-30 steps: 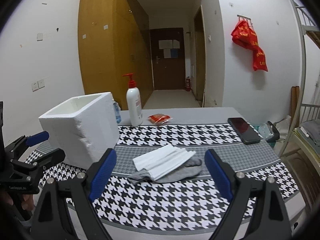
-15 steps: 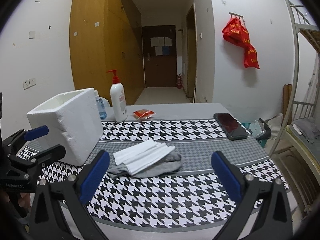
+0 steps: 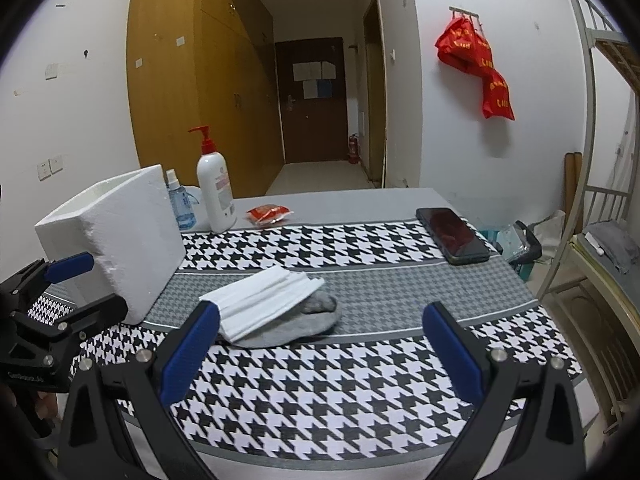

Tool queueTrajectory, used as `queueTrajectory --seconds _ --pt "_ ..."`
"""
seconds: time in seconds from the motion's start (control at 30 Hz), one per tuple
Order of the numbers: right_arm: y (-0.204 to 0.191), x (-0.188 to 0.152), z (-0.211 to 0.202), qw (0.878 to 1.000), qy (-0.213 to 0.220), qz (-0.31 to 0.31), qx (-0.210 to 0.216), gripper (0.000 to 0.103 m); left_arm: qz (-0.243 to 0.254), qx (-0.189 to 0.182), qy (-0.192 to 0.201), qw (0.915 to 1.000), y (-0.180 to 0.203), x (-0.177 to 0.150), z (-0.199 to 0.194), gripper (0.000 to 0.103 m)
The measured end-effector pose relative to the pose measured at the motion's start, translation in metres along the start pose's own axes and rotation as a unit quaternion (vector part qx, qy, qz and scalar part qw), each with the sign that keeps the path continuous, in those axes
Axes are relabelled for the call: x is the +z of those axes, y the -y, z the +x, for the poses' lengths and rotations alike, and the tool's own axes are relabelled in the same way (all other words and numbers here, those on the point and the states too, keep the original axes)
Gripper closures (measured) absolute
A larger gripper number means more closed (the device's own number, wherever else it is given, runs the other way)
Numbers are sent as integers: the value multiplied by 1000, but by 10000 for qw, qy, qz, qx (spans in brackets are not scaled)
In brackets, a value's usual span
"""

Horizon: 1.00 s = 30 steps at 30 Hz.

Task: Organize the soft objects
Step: 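Move the left tool down toward the white cloth on the grey sock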

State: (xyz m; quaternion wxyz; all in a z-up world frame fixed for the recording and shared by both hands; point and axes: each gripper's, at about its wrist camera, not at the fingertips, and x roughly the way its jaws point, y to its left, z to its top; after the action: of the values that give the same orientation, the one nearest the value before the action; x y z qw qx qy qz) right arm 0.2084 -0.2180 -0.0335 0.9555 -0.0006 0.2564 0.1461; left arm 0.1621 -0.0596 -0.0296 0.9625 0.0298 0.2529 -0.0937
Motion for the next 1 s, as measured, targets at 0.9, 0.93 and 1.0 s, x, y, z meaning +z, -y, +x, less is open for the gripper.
queueTrajectory --seconds 0.9,0.93,1.0 --pt "23 -15 22 9984 -471 -106 298 0 27 -76 -256 9996 16 0 38 1" --pt "24 -16 22 9983 -480 -89 321 0 24 -100 -278 9996 16 0 40 1" --pt "24 -17 23 9981 -510 -85 341 0 66 -125 -312 9994 18 2 44 1"
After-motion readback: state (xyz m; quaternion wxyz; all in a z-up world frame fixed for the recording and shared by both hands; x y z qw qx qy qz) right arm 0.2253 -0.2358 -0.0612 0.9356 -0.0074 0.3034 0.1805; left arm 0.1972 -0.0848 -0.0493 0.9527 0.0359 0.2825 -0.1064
